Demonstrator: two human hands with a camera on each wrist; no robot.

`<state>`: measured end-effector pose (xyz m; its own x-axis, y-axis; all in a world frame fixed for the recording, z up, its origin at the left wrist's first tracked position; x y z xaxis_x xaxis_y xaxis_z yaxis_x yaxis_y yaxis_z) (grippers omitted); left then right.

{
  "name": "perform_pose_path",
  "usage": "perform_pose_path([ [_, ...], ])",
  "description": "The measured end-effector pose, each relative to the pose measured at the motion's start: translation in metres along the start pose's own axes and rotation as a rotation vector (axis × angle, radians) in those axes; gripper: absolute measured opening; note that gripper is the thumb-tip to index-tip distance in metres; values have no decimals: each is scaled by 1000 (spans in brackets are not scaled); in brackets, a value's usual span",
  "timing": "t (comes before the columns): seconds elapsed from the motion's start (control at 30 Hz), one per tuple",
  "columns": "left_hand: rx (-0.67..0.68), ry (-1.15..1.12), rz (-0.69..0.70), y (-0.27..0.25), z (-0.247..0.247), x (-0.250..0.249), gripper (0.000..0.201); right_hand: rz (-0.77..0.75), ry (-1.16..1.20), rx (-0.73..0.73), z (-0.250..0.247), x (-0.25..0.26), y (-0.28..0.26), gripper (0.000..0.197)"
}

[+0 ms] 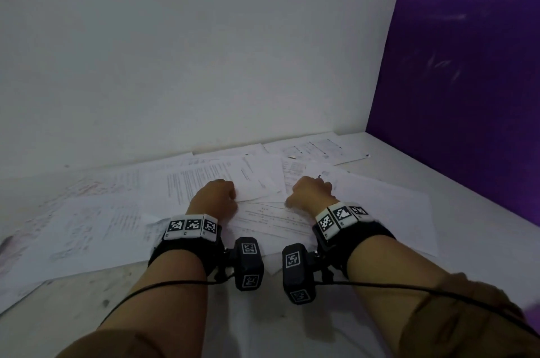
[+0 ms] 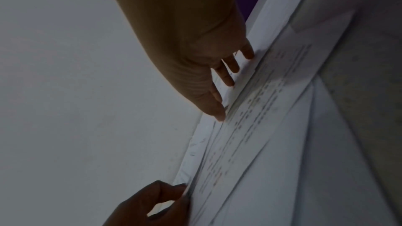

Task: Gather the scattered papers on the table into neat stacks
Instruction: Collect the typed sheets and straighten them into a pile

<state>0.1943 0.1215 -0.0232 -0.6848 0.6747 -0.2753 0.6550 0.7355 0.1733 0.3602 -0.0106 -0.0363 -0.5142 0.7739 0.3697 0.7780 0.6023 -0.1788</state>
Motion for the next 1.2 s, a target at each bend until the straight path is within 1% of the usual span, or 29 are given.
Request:
perform_pose_path([
  [0.07,-34,55,4,0,-2,-5,16,3,-26,-4,2,-10,0,71],
  [0.13,-68,112,4,0,-5,-9,21,-14,-31,-68,-1,-13,2,71],
  [0.2,-79,147,-6,3,-7,-11,25,-35,-52,-117,-4,-10,2,64],
  [0.3,-66,161,-11,7,-13,-11,26,-53,-47,-173,-7,-8,-1,51],
  [0.4,-131,87,-9,3,-27,-12,23,-75,-14,-229,-12,-6,-6,35],
  [0.43,-150,39,-10,1,-31,-13,23,-67,41,-243,-15,-7,-7,32],
  [0.5,-153,-75,-10,-3,-35,-15,23,-31,263,-298,-27,-13,-10,29],
  [0.6,-121,-197,24,-7,-37,-25,17,-25,653,-483,-55,-20,-22,32],
  [0.63,-93,-215,44,-7,-35,-31,15,-47,740,-552,-66,-20,-28,34],
  [0.7,14,-207,85,-9,-27,-46,11,-113,850,-653,-86,-17,-40,32],
  [0.77,104,-183,144,-12,-21,-66,7,-197,871,-680,-97,-8,-46,24],
  [0.83,146,-204,181,-14,-16,-79,10,-292,781,-652,-99,5,-47,18],
  [0.87,184,-245,184,-15,-11,-84,15,-343,712,-629,-96,13,-47,17],
  [0.9,255,-323,167,-17,-3,-86,20,-393,643,-599,-92,20,-47,16],
  [0.97,436,-542,61,-24,13,-86,31,-490,517,-525,-79,32,-47,15],
  [1.0,459,-628,-3,-25,15,-81,34,-529,468,-471,-71,37,-47,16],
  [1.03,415,-659,-63,-22,13,-70,32,-558,433,-404,-61,40,-46,18],
  [1.07,334,-662,-120,-17,7,-53,27,-577,413,-332,-52,42,-45,19],
  [1.1,243,-608,-185,-14,-1,-32,23,-588,395,-254,-44,43,-44,18],
  [1.13,159,-527,-247,-11,-8,-12,24,-599,377,-175,-36,44,-45,16],
  [1.2,6,-406,-350,-10,-21,21,34,-616,345,-10,-21,47,-47,11],
])
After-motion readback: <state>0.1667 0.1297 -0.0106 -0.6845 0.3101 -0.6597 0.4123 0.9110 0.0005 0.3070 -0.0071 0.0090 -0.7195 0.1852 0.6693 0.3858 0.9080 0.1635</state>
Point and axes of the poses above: each hand's wrist, its own y-axis towards the middle knuckle, its own z-axis out of the palm, x = y × z, the point moved 9 cm from there along y, towards the middle knuckle
